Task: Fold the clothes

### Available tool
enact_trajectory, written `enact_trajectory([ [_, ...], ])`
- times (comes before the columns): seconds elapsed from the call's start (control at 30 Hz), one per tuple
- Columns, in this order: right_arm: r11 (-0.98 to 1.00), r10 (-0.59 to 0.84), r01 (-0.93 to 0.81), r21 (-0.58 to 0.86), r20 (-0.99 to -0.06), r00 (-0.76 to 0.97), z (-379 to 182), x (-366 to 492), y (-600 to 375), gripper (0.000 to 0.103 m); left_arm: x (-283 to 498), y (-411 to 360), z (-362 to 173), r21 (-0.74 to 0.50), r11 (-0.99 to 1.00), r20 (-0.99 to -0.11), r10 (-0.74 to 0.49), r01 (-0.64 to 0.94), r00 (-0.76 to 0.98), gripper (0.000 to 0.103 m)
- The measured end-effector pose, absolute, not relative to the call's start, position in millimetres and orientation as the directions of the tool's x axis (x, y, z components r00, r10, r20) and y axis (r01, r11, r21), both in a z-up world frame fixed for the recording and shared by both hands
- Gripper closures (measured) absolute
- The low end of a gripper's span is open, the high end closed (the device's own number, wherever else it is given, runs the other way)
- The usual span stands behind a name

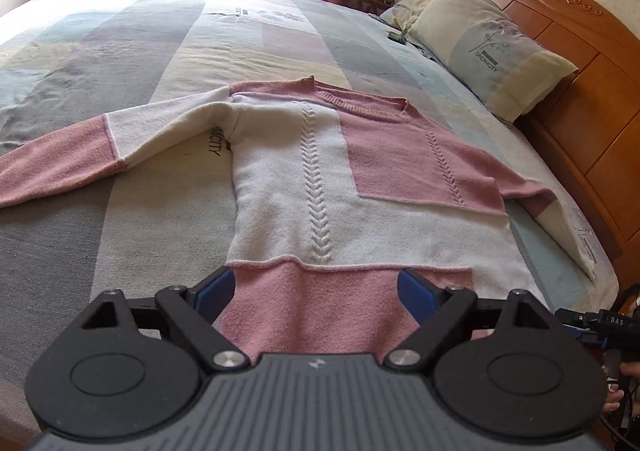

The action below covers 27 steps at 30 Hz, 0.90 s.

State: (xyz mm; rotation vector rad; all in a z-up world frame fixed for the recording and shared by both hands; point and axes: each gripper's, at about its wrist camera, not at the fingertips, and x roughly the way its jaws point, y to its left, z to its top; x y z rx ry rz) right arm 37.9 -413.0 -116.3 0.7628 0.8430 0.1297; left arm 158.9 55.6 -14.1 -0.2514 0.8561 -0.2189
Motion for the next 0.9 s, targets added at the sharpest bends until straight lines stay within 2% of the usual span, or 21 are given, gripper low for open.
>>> enact_trajectory([
  [0.17, 0.628, 0.514, 0.101, 0.771, -0.509, 0.690, -134, 45, -404, 0.022, 155, 50, -21, -0.333, 0.938, -0.714, -0.316, 0.093, 0.624, 0.015],
  [0.33, 0.594, 0.559, 0.048, 0.803, -0.455, 0.693, -133, 65, -398, 0.017, 149, 35, -24, -0.349, 0.930, -0.710, -0.345, 0.118, 0.614, 0.014],
  [0.57, 0.537, 0.715, -0.057, 0.842, -0.419, 0.559, -138, 48, -379, 0.018, 144, 24, -27, -0.347, 0.928, -0.715, -0.355, 0.134, 0.602, 0.014],
  [0.63, 0.491, 0.706, -0.030, 0.871, -0.377, 0.599, -143, 47, -388, 0.018, 143, 20, -27, -0.342, 0.929, -0.718, -0.354, 0.139, 0.600, 0.014],
  [0.7, 0.425, 0.687, -0.002, 0.905, -0.321, 0.651, -149, 47, -399, 0.024, 141, 17, -26, -0.340, 0.929, -0.716, -0.356, 0.144, 0.600, 0.014],
  [0.8, 0.321, 0.660, 0.020, 0.947, -0.239, 0.712, -158, 43, -409, 0.026, 138, 14, -23, -0.340, 0.928, -0.710, -0.361, 0.154, 0.605, 0.014],
  [0.9, 0.312, 0.648, -0.040, 0.949, -0.182, 0.740, -144, 32, -414, 0.025, 136, 12, -20, -0.328, 0.931, -0.711, -0.355, 0.160, 0.607, 0.014],
])
